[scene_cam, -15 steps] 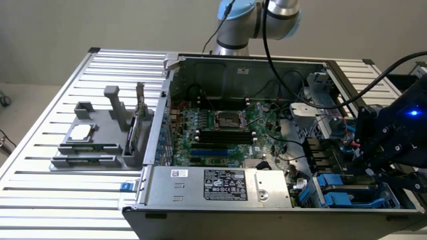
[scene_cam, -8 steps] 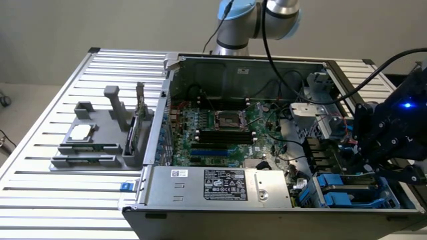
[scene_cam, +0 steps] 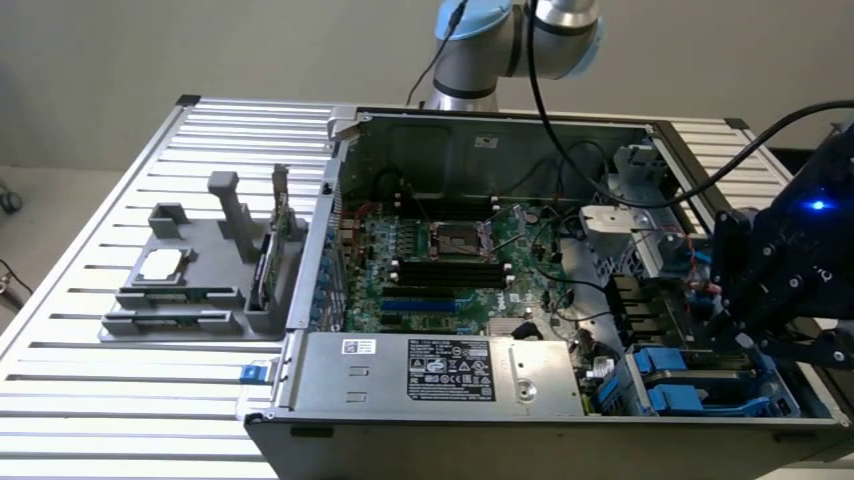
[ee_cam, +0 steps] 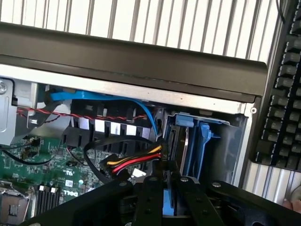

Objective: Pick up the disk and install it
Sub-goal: 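Insert the first disk wire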

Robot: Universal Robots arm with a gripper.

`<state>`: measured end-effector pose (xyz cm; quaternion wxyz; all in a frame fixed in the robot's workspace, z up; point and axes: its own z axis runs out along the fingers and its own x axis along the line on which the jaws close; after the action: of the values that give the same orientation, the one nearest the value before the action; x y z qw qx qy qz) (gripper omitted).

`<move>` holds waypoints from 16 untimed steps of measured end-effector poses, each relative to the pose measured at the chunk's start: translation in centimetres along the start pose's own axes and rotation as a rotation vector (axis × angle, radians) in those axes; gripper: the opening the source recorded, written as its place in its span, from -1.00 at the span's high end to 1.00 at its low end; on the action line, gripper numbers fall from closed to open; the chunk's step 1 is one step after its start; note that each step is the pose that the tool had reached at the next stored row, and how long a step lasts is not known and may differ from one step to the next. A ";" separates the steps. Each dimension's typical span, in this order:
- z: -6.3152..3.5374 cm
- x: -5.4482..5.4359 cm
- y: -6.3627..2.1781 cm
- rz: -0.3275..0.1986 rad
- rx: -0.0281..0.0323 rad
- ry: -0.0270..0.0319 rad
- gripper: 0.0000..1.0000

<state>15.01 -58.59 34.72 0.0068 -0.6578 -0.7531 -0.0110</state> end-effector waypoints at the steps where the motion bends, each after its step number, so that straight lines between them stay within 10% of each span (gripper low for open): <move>1: -0.01 0.0 0.06 0.006 0.0004 -0.0030 0.67; 16: 0.03 0.1 0.60 0.079 0.0207 -0.0375 0.67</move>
<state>15.59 -58.43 34.69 0.0000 -0.6871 -0.7265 0.0094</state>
